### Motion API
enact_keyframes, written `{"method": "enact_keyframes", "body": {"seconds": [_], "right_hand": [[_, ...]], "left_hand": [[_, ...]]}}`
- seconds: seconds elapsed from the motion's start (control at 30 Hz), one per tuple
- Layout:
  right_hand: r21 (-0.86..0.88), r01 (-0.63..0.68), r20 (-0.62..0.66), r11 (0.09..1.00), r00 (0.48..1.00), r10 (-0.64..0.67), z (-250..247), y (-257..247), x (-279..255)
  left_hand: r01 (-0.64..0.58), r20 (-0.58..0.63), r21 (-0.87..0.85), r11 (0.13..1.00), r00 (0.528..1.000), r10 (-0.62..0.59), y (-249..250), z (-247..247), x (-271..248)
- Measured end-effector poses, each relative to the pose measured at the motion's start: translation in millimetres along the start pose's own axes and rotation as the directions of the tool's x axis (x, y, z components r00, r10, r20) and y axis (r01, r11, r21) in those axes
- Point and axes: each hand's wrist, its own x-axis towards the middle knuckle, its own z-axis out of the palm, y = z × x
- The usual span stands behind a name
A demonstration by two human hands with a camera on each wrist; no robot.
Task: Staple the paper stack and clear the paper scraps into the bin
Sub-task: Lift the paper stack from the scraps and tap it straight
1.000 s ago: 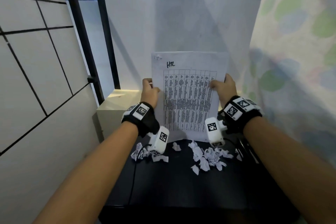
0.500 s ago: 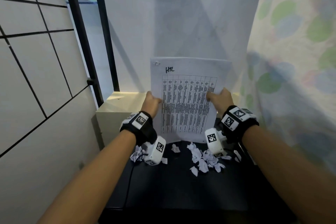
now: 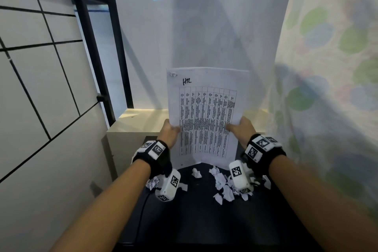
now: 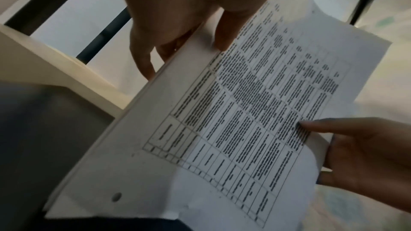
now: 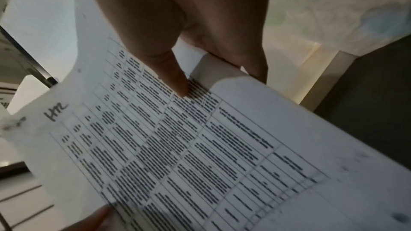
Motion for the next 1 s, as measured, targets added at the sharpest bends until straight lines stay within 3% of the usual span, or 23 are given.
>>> {"method": "enact_keyframes", "body": {"seconds": [0.23, 0.37, 0.5, 0.7, 0.77, 0.87, 0.93, 1.0], "right_hand": [[0.25, 0.139, -0.095, 0.958, 0.988, -0.118, -9.4, -22.9, 4.7], [0.14, 0.211, -0.113, 0.967, 0.974, -0.196, -7.4, -29.0, 2.7], [0.15, 0.297, -0.172, 0.943, 0.947, -0.271, -8.8, -29.8, 5.7], [0.035, 0.19, -0.09, 0.981, 0.978, -0.186, -4.5, -19.4, 2.6], [0.007, 0.349, -0.173, 0.937, 0.923, -0.343, -7.4, -34.8, -1.8], [-0.247, 0.566, -0.261, 0.787, 0.743, -0.616, -11.8, -77.2, -17.4], [-0.454, 0.653, -0.153, 0.606, 0.613, -0.775, -9.6, -104.4, -28.1], [-0.601, 0.688, 0.042, 0.407, 0.535, -0.844, -1.9, -124.9, -36.8]], "left_hand": [[-0.179, -0.159, -0.092, 0.98, 0.974, 0.163, 52.8, -13.7, 1.1], [-0.191, -0.154, -0.061, 0.98, 0.972, 0.18, 59.7, -9.1, -0.9], [-0.242, -0.183, -0.106, 0.964, 0.958, 0.221, 62.1, -10.1, -2.5], [-0.163, -0.148, -0.064, 0.985, 0.977, 0.152, 37.5, -8.0, -9.1], [-0.16, -0.143, -0.035, 0.986, 0.978, 0.154, 36.1, -9.3, -6.4], [-0.18, -0.132, -0.106, 0.978, 0.977, 0.165, 44.0, -10.1, -8.1], [-0.192, -0.126, -0.107, 0.976, 0.976, 0.178, 49.0, -9.8, -11.0], [-0.203, -0.12, -0.111, 0.973, 0.974, 0.189, 50.1, -9.5, -10.0]]}}
